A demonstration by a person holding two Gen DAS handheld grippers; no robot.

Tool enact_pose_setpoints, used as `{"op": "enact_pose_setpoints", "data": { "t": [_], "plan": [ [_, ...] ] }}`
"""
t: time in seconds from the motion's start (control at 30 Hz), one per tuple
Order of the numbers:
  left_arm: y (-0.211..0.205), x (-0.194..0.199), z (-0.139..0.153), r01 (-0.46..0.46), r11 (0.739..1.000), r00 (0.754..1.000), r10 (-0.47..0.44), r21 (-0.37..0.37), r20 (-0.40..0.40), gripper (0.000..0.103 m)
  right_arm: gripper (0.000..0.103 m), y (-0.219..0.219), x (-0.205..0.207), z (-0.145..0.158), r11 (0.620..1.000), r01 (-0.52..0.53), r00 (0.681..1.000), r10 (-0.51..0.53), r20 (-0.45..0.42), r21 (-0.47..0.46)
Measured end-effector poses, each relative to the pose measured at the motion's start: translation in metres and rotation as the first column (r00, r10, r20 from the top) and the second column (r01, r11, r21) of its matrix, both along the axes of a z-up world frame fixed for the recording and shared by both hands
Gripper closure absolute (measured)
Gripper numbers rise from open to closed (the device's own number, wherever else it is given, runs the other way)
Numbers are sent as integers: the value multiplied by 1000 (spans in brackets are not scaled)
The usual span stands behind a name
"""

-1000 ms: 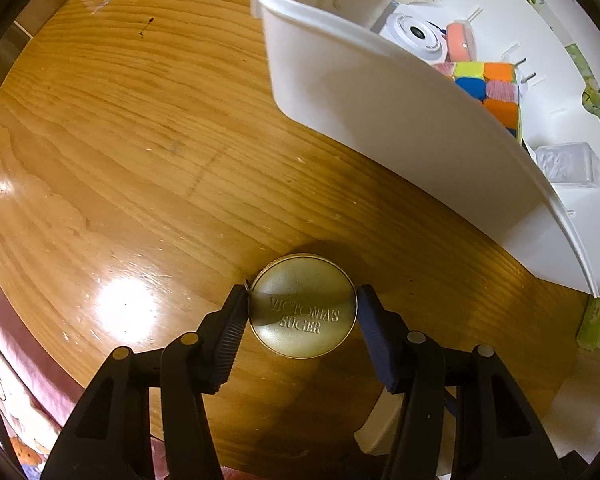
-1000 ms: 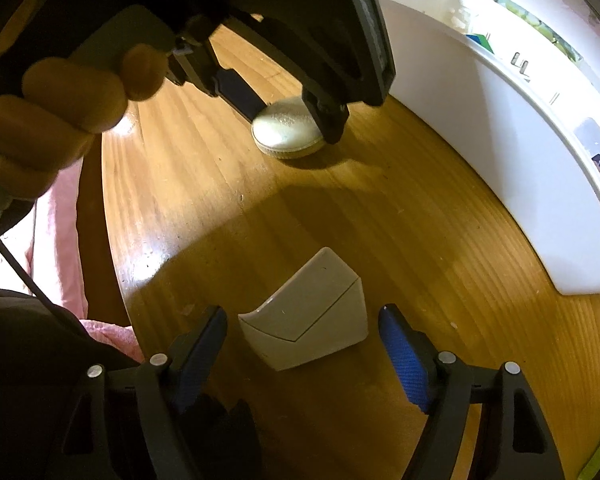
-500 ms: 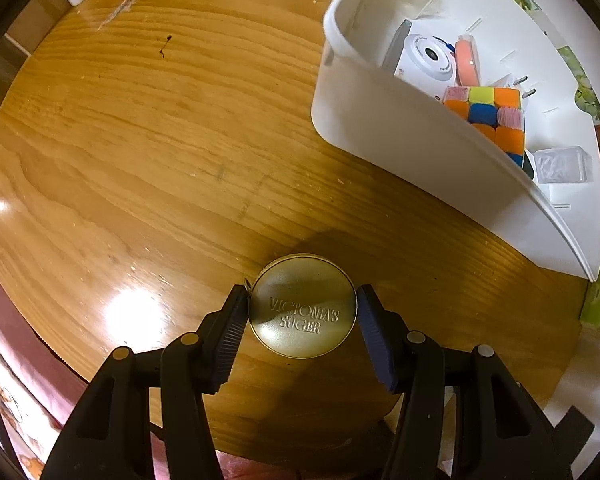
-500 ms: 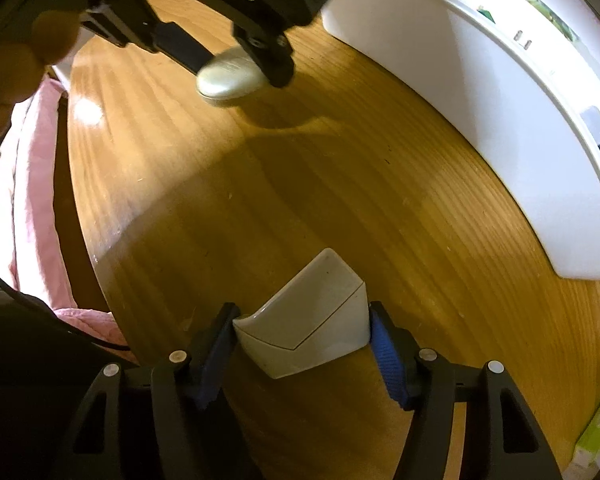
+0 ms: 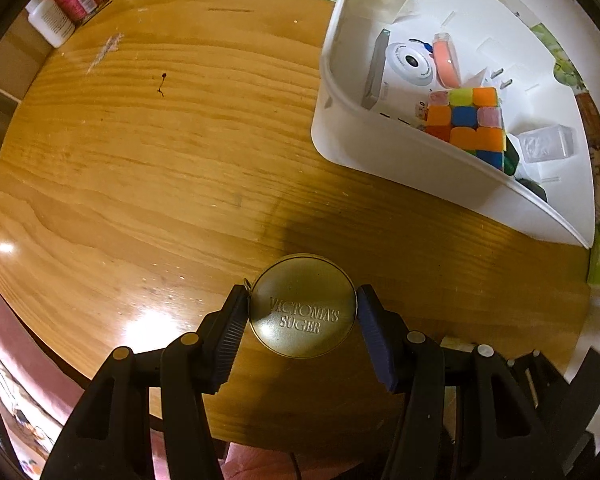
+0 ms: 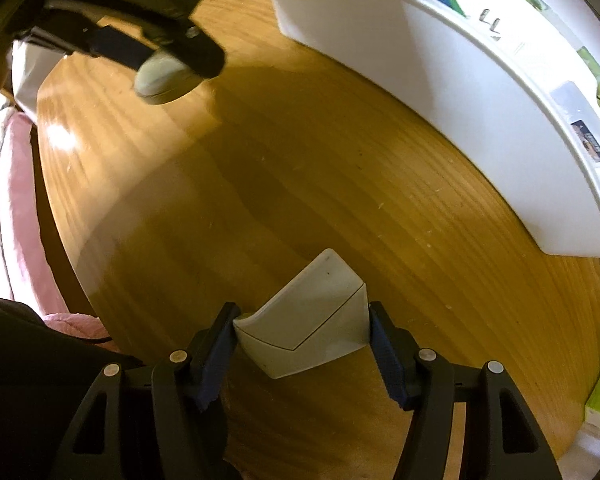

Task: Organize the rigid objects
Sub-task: 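Carry the gold tin with the left tool while the right tool carries the white piece over the bin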

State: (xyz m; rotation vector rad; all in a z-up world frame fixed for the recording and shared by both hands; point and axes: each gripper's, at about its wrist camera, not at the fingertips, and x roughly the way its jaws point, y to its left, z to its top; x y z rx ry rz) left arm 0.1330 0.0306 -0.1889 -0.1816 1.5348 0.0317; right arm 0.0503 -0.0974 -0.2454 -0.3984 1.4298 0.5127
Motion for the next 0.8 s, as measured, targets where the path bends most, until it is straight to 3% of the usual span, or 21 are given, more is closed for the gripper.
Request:
{"op": "enact_pose_setpoints", "data": {
  "t": [0.33, 0.53, 0.8],
  "plan": [
    [11, 7, 31, 79, 997, 996, -80, 21, 26, 44, 39, -6, 10, 28, 997, 71, 997, -71, 43, 1],
    [3, 13, 56, 136, 990, 988, -139, 43, 72, 44, 39, -14, 11, 50, 995, 98, 991, -99, 90, 17],
    [-6, 22, 64, 177, 981, 970, -188, 79, 154, 44, 39, -22, 25, 76, 993, 108, 982, -112, 153, 36]
  ]
}}
